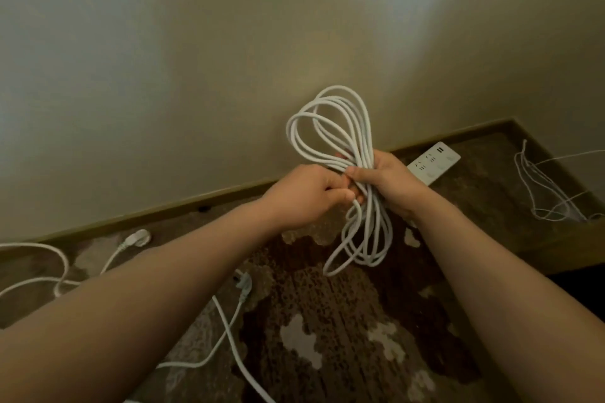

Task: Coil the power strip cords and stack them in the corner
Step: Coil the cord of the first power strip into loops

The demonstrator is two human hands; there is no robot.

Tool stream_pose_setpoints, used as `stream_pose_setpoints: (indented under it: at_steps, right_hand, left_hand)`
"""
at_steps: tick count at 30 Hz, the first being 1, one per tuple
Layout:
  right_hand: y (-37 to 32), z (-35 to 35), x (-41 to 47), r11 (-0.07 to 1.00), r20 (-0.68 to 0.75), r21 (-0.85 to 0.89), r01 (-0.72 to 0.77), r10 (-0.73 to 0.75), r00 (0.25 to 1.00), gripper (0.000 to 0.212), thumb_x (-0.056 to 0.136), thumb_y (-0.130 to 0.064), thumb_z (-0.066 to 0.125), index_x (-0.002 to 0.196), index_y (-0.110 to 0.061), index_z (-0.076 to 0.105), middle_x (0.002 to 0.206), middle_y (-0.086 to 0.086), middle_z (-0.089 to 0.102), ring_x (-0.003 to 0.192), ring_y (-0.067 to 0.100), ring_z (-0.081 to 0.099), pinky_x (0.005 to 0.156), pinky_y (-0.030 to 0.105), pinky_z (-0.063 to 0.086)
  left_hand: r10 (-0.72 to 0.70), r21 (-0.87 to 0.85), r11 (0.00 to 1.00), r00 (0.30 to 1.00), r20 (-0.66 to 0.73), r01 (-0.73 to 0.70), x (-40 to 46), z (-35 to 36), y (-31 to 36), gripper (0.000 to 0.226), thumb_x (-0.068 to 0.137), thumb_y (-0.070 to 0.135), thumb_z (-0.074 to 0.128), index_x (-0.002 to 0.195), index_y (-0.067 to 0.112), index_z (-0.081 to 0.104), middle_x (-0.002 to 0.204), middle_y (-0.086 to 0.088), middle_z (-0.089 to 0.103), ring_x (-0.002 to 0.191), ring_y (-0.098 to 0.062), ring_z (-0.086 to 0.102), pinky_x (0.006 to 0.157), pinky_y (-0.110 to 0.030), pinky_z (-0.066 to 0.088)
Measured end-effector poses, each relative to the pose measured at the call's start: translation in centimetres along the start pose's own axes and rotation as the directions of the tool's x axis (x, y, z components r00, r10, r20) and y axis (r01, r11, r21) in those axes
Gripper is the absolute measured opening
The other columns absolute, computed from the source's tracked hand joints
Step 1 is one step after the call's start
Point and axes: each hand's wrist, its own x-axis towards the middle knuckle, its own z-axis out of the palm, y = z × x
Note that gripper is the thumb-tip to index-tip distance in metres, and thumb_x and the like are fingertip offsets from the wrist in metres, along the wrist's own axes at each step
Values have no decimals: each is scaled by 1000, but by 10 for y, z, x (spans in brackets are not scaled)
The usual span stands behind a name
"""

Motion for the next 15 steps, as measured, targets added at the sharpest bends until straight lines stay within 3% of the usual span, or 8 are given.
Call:
stream_pose_setpoints:
  at_steps: [2, 5, 7, 10, 15]
  right_hand:
    - [1, 3, -1, 998, 25, 56, -21, 19, 1000, 32, 96, -1, 55, 128, 4, 54, 107, 42, 60, 86, 42, 59, 82, 55, 53]
    - [0, 7, -3, 991, 74, 124, -52, 43, 996, 27, 97, -3, 54, 124, 1, 57, 87, 20, 69, 68, 29, 65, 63, 35, 60]
    - [0, 9, -4, 985, 84, 155, -75, 62, 995, 25, 98, -4, 54, 122, 0, 57, 77, 9, 69, 57, 19, 64, 56, 30, 58]
    - [1, 11, -5, 974, 89, 202, -101, 85, 992, 29, 98, -7, 55, 126, 1, 57, 77, 7, 69, 53, 15, 63, 54, 28, 58]
    - [3, 10, -3, 972, 54, 196, -127, 119, 991, 31, 101, -11, 52, 129, 0, 55, 72, 6, 65, 47, 12, 57, 47, 24, 53]
  left_hand:
    - [-64, -20, 998, 992, -112, 62, 4, 3, 0, 23, 85, 35, 62, 64, 29, 70, 56, 19, 60, 59, 9, 53, 50, -9, 33]
    - [-122, -78, 991, 974, -190, 108, 8, 9, 0, 28, 85, 36, 62, 58, 31, 70, 49, 29, 55, 54, 13, 50, 51, -4, 34]
    - [-148, -103, 986, 967, -206, 129, 8, 13, 0, 30, 84, 36, 63, 56, 30, 70, 48, 24, 55, 53, 10, 51, 52, -5, 35]
    - [-213, -163, 971, 947, -239, 177, 12, 19, -2, 34, 84, 38, 63, 52, 27, 67, 45, 11, 55, 49, 3, 52, 47, -12, 33]
    - [-281, -222, 950, 915, -289, 221, 13, 22, -9, 36, 79, 45, 67, 56, 17, 67, 45, 7, 58, 42, 1, 51, 50, -22, 37]
